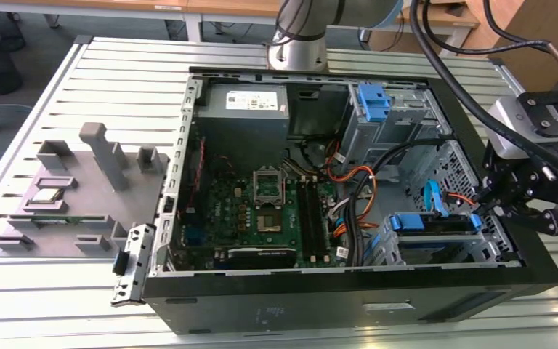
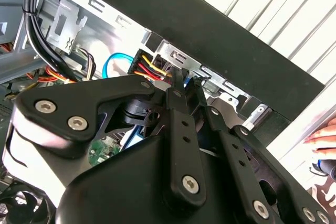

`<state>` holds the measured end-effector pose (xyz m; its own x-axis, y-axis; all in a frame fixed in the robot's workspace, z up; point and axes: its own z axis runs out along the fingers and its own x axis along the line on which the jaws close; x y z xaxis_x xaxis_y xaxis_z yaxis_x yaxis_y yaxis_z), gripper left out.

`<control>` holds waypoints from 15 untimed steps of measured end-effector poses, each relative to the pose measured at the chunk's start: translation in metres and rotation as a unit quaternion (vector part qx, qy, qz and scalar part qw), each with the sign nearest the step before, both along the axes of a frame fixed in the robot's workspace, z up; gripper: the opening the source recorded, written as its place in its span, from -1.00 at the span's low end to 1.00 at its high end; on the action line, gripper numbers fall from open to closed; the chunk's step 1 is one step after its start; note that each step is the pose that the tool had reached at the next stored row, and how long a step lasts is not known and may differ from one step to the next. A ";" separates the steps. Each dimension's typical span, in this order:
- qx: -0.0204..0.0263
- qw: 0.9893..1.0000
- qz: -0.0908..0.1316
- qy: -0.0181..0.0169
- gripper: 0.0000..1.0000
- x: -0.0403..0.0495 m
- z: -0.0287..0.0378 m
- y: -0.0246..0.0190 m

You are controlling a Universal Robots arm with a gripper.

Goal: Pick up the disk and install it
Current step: 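Insert the first disk wire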

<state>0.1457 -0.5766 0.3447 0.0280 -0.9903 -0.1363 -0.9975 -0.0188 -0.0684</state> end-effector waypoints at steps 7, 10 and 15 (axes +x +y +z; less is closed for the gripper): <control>0.000 1.000 0.000 0.001 -0.66 0.0000 0.0000 0.0000; 0.000 1.000 0.000 0.001 -0.66 0.0000 0.0000 0.0000; 0.000 1.000 0.000 0.001 -0.66 -0.0002 0.0000 0.0000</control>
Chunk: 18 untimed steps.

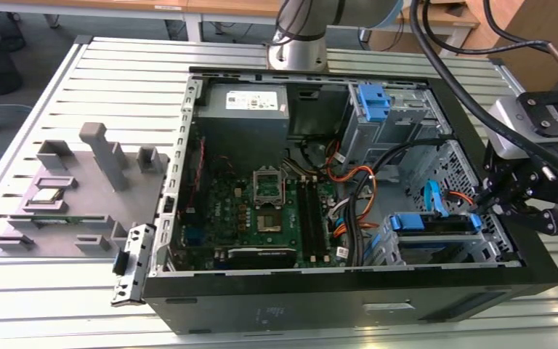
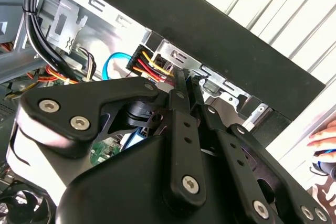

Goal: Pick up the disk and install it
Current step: 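Insert the first disk wire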

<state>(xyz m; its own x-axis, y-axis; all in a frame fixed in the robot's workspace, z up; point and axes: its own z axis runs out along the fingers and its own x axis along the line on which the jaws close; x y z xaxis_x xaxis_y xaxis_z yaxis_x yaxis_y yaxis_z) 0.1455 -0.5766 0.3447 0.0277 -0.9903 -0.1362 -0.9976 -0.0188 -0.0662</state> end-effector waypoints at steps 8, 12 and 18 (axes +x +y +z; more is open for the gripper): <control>0.001 1.000 0.000 -0.013 -0.66 -0.0178 0.0001 0.0000; 0.004 1.000 0.000 -0.023 -0.66 -0.0228 0.0000 0.0000; 0.004 1.000 0.000 -0.025 -0.66 -0.0241 0.0000 0.0000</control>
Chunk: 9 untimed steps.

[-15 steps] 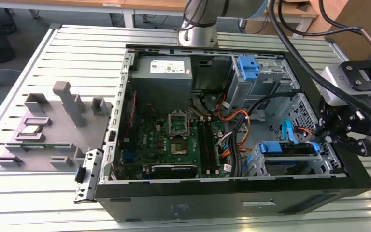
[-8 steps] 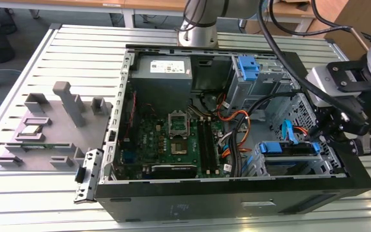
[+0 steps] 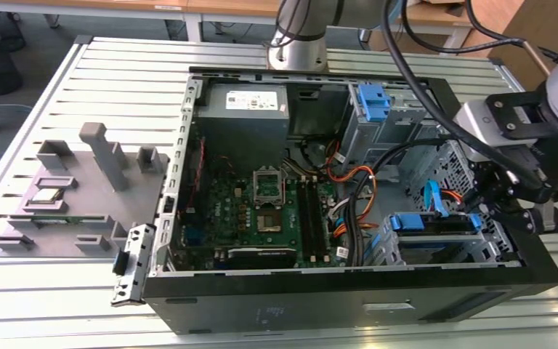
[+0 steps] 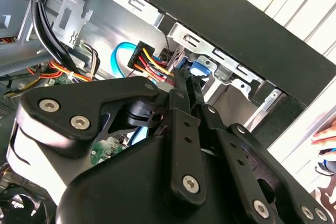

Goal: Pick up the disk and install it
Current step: 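Insert the first disk wire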

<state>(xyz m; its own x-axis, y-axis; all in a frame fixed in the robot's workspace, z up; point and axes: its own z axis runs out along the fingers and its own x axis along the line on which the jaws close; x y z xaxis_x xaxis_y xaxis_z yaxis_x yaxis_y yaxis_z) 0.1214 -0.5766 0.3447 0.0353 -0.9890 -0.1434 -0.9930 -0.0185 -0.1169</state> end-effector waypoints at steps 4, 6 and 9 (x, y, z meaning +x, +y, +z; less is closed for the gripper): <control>0.000 1.000 0.000 0.000 -0.66 -0.0007 0.0000 0.0000; 0.000 1.000 0.000 0.000 -0.66 -0.0009 0.0000 0.0000; 0.000 1.000 0.000 0.000 -0.53 -0.0009 0.0000 0.0000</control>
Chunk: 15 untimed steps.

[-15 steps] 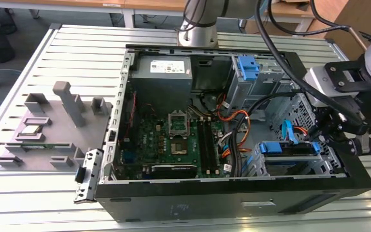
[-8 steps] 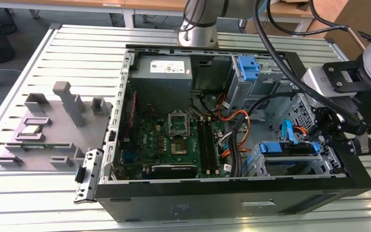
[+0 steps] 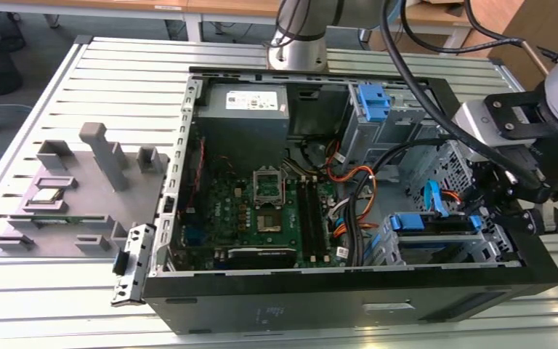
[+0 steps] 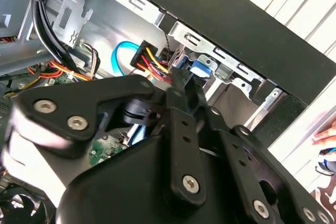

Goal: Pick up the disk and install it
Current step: 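Insert the first disk wire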

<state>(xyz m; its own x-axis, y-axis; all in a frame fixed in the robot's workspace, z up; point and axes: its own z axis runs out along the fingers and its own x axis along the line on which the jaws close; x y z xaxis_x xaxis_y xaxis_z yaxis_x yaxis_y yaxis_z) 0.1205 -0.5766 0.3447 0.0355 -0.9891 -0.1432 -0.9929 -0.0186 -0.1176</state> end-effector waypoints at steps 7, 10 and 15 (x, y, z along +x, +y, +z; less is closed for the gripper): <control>0.000 1.000 0.000 -0.002 -0.40 -0.0026 0.0035 0.0000; 0.000 1.000 0.000 -0.004 -0.40 -0.0030 0.0109 0.0000; 0.000 1.000 0.000 -0.004 -0.40 -0.0031 0.0132 0.0000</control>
